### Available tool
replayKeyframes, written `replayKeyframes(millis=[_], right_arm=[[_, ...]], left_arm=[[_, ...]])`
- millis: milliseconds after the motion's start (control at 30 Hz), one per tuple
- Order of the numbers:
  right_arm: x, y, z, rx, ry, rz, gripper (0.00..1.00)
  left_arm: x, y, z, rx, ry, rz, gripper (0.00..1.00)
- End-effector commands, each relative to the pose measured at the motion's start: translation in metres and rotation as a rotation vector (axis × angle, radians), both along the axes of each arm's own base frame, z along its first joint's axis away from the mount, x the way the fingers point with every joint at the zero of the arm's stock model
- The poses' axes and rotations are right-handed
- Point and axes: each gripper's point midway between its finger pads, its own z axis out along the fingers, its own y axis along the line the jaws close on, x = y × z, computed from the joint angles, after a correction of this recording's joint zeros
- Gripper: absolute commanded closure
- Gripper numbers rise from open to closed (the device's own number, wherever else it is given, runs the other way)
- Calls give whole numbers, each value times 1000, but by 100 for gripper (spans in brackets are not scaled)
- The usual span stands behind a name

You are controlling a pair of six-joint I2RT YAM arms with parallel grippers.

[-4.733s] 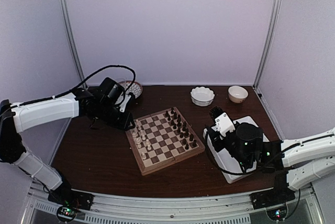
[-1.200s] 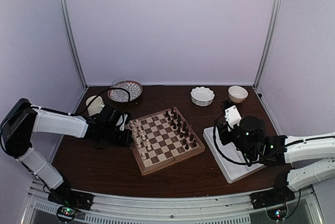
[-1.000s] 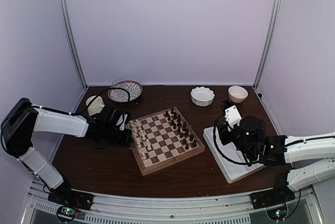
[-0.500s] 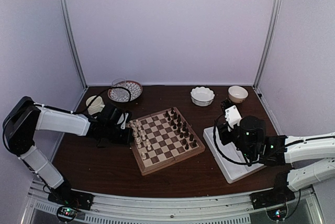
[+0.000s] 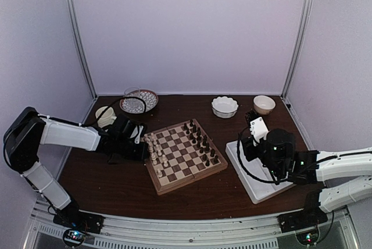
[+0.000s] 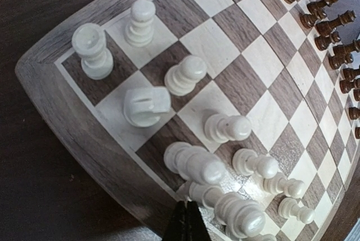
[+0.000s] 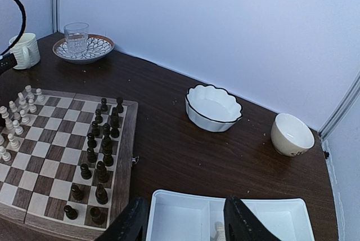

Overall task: Set up the chess pieces on the board
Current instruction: Adjust the queen at d1.

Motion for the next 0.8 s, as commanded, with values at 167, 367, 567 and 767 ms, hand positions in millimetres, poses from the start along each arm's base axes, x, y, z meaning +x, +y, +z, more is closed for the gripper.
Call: replayKeyframes(millis=[167,367,567,767], right_arm=[[-1,-4,8,30,-17,-1,51],[-1,-7,8,21,-11,-12,51],[-1,-15,5,67,82,-42,42],[12,-53,-36,106,350,-194,42]], left_arm=[[-2,13,23,-13,-63,35,100],[-10,25,52,-42,-141,51,100],[-20,24,97,-163,-312,9,100],[-35,17,157,-306,-515,-27,78]])
